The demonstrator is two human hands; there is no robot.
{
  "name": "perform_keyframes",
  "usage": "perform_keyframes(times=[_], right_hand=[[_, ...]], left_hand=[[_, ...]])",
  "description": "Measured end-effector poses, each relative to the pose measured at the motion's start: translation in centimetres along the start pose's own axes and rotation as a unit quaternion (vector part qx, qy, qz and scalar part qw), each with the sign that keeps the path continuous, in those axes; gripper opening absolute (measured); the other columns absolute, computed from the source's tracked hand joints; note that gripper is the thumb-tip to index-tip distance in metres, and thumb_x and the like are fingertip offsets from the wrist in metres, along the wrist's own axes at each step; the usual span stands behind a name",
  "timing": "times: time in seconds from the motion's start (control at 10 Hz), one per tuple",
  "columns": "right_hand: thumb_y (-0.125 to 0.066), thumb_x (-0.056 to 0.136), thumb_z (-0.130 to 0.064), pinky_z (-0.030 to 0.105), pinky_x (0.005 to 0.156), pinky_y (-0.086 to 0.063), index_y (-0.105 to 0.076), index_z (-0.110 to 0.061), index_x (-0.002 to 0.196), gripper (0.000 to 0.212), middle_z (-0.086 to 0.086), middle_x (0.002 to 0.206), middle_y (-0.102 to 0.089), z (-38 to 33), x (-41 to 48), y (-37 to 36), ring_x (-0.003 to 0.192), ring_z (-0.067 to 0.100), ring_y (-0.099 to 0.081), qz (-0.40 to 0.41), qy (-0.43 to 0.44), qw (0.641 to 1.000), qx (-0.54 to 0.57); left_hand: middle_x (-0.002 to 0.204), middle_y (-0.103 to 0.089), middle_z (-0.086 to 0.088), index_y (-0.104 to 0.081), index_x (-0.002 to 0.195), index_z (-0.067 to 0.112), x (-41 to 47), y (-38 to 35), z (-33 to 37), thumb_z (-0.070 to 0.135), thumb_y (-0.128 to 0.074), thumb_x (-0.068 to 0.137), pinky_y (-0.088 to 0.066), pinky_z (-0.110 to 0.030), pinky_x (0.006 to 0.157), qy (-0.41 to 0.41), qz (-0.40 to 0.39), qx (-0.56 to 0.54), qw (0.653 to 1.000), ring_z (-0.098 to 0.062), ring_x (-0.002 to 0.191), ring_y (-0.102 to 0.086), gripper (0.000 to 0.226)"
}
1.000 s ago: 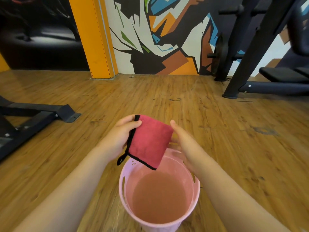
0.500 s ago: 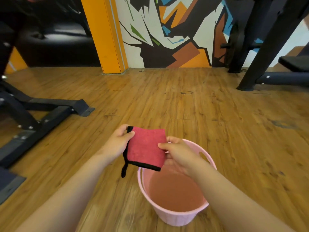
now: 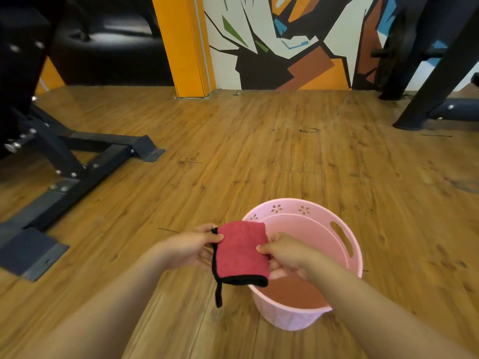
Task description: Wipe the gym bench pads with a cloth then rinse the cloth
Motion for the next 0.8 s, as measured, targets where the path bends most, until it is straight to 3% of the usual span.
perform_keyframes(times=[0.1, 0.2, 0.3, 0.4, 0.5, 0.6, 0.8], right_hand=[[-0.049, 0.1, -0.016, 0.024, 0.052, -0.054, -0.049, -0.008, 0.121, 0.023, 0.006, 0.091, -0.064, 0.1, -0.1, -0.2, 0.064, 0.013, -0.065, 0.005, -0.001, 0.999, -0.05], [-0.051, 0.099, -0.017, 0.029, 0.063, -0.059, -0.057, -0.006, 0.11, 0.017, 0.008, 0.086, -0.067, -0.1, -0.1, -0.1, 0.063, 0.015, -0.066, -0.003, 0.0, 0.997, -0.076], [-0.051, 0.099, -0.018, 0.036, 0.075, -0.059, -0.058, -0.007, 0.093, 0.014, 0.01, 0.085, -0.067, -0.3, -0.2, 0.6, 0.071, 0.02, -0.068, 0.016, 0.004, 0.998, -0.057], [-0.05, 0.099, -0.016, 0.037, 0.077, -0.059, -0.054, -0.01, 0.089, 0.012, 0.012, 0.085, -0.065, -0.8, -0.5, 1.4, 0.076, 0.023, -0.067, 0.037, 0.016, 0.999, -0.019], [-0.048, 0.099, -0.015, 0.035, 0.074, -0.058, -0.053, -0.011, 0.098, 0.007, 0.013, 0.088, -0.064, -1.4, -0.7, 1.9, 0.075, 0.02, -0.065, 0.051, 0.026, 0.998, -0.001], [-0.048, 0.099, -0.016, 0.031, 0.067, -0.058, -0.056, -0.01, 0.103, 0.01, 0.01, 0.087, -0.065, -2.2, -1.0, 2.2, 0.072, 0.017, -0.065, 0.062, 0.043, 0.997, 0.023], [-0.051, 0.097, -0.018, 0.027, 0.058, -0.055, -0.059, -0.009, 0.105, 0.014, 0.007, 0.082, -0.066, -4.1, -1.7, 3.3, 0.067, 0.016, -0.066, 0.094, 0.097, 0.988, 0.074]], left_hand=[[0.12, -0.062, -0.014, -0.052, 0.126, 0.009, 0.6, -0.5, -0.1, 0.025, -0.054, 0.099, -0.058, -0.05, 0.081, 0.016, -0.01, 0.034, 0.999, -0.033, 0.097, -0.068, 0.032], [0.112, -0.063, -0.011, -0.052, 0.125, 0.004, 1.2, -0.3, 0.2, 0.023, -0.056, 0.097, -0.057, -0.048, 0.086, 0.023, -0.003, 0.063, 0.998, -0.025, 0.091, -0.067, 0.034], [0.114, -0.063, -0.008, -0.054, 0.119, 0.011, 1.5, 0.1, 1.0, 0.018, -0.054, 0.097, -0.051, -0.046, 0.093, -0.001, 0.022, 0.1, 0.995, -0.02, 0.09, -0.065, 0.023], [0.109, -0.065, -0.004, -0.055, 0.11, 0.017, 1.4, 0.9, 2.6, 0.015, -0.052, 0.097, -0.049, -0.042, 0.094, -0.05, 0.091, 0.107, 0.989, -0.018, 0.09, -0.065, 0.013], [0.112, -0.067, -0.004, -0.059, 0.116, 0.013, 0.9, 1.1, 4.4, 0.019, -0.05, 0.099, -0.048, -0.041, 0.094, -0.106, 0.146, 0.107, 0.978, -0.022, 0.103, -0.064, 0.02], [0.111, -0.067, -0.003, -0.06, 0.114, 0.01, 0.6, 0.7, 6.0, 0.019, -0.049, 0.099, -0.048, -0.038, 0.09, -0.159, 0.184, 0.094, 0.966, -0.021, 0.103, -0.063, 0.021], [0.09, -0.068, 0.0, -0.061, 0.097, 0.013, 0.9, -2.3, 9.6, 0.014, -0.048, 0.098, -0.046, -0.03, 0.072, -0.25, 0.174, 0.033, 0.952, -0.014, 0.078, -0.063, 0.012]])
Point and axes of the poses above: each hand's wrist, its own x-axis towards the middle knuckle, its own y-axis out of the back of the hand, z = x × y, the point moved 2 cm from there along x, towards the middle knuckle
